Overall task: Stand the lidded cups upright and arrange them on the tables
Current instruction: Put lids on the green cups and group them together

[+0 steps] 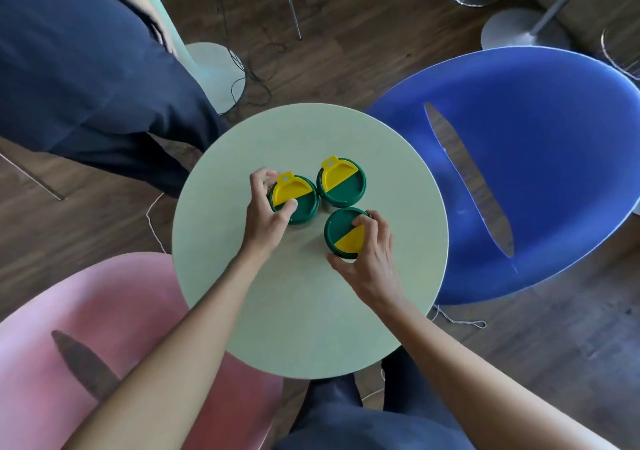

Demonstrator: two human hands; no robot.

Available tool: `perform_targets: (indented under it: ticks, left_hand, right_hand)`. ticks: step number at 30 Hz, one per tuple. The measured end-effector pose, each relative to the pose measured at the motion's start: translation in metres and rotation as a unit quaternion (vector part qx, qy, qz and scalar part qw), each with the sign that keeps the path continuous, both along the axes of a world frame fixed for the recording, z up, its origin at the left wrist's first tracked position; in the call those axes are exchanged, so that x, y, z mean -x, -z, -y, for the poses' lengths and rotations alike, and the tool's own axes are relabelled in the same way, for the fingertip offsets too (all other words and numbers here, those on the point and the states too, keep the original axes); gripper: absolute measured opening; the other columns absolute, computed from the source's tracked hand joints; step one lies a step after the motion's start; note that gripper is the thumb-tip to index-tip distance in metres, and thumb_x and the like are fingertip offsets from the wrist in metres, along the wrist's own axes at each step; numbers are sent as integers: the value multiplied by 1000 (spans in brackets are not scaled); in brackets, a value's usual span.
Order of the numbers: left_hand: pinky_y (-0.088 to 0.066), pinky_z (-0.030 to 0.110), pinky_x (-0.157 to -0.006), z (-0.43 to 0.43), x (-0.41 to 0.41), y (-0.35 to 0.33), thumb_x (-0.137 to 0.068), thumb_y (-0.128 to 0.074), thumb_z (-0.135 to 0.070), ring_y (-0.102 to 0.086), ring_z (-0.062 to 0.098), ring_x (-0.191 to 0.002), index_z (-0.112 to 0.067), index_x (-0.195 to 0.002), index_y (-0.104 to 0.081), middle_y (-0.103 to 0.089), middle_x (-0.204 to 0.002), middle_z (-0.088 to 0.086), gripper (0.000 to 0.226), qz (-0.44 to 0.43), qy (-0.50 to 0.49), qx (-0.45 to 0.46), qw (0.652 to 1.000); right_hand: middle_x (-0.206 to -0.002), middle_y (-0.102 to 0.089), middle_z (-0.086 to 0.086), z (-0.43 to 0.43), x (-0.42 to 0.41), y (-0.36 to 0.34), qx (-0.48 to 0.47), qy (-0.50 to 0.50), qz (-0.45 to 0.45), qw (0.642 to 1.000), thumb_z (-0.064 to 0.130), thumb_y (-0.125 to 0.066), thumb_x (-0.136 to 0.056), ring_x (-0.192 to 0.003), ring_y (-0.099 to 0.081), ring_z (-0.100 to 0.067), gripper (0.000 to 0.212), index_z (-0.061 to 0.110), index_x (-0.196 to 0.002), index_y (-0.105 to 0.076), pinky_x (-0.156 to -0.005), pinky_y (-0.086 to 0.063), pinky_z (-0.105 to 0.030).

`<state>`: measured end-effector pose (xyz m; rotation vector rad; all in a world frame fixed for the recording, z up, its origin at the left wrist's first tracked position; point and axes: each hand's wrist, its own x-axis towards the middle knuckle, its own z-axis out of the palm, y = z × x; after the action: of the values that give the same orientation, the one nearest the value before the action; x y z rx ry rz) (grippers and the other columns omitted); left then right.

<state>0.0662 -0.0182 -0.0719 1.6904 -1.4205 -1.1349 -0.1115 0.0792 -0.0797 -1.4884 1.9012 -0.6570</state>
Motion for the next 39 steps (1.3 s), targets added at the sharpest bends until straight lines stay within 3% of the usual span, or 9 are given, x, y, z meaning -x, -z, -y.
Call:
perform_targets:
  ticks: [2, 7, 23, 29, 32, 35, 37, 39]
  left_hand:
    - [-49, 15, -84, 2, 0, -2, -79, -70, -7, -62, 10, -94, -22, -128, -49, -63, -117, 1, 55, 3, -9, -14, 1000]
    - [-42, -2, -75, -7, 2, -5, -79, -76, -9, -57, 0, -93, -12, -126, -65, -69, -121, 4, 49, 25, -42, 2, 999]
    - [-39, -5, -76, -20, 4, -8, -83, -75, -12, -56, 9, -105, -15, -130, -60, -64, -125, 0, 49, 26, -16, -2, 1000]
    - [-40, -3, -76, -18, -1, -4, -86, -72, -19, -57, 13, -110, -20, -135, -52, -61, -128, 0, 53, 27, 5, -44, 999]
    - [-35, 7, -93, -18, 2, -13, -91, -66, -21, -45, 7, -122, -14, -142, -42, -52, -139, 2, 57, 16, -5, -52, 999]
    - [-31, 19, -99, -20, 6, -26, -92, -64, -23, -46, 20, -126, -11, -138, -47, -54, -138, 8, 50, 99, -30, 30, 994]
    - [-34, 18, -94, -17, 15, -40, -92, -62, -18, -52, 26, -115, -10, -125, -59, -62, -124, 9, 35, 153, -21, 98, 983]
    - [-44, 29, -90, -14, 32, -55, -90, -60, -14, -59, 27, -100, -10, -109, -67, -68, -107, 8, 20, 185, 22, 160, 969]
  right_hand:
    - [-147, -31, -6, -1, 4, -1, 5, -12, 5, 1000, 28, -80, -73, -131, -37, -28, 66, 17, -126, -43, -104, -42, -38]
    - [-143, -38, -7, -2, 2, -1, 15, -15, 0, 1000, 22, -84, -68, -125, -44, -30, 65, 14, -123, -49, -97, -41, -29]
    - [-143, -36, -5, 1, 1, -3, 1, -18, -19, 1000, 32, -85, -68, -123, -45, -28, 68, 19, -123, -48, -91, -44, -30]
    - [-147, -35, -5, -1, 3, -8, -13, -30, -53, 998, 55, -76, -71, -126, -40, -31, 66, 25, -123, -48, -102, -43, -41]
    - [-147, -39, -6, 2, 10, -18, -4, -17, -58, 998, 59, -67, -78, -128, -39, -28, 57, 24, -122, -55, -106, -39, -42]
    - [-134, -51, -2, 6, 21, -35, 17, -1, -25, 1000, 51, -63, -86, -123, -46, -24, 43, 22, -118, -60, -102, -41, -38]
    - [-122, -60, 3, 10, 32, -48, 26, 20, 4, 999, 41, -63, -89, -115, -53, -19, 31, 22, -114, -62, -95, -46, -35]
    - [-111, -67, 7, 14, 47, -64, 33, 49, 36, 998, 32, -63, -91, -102, -60, -16, 20, 21, -107, -65, -86, -50, -34]
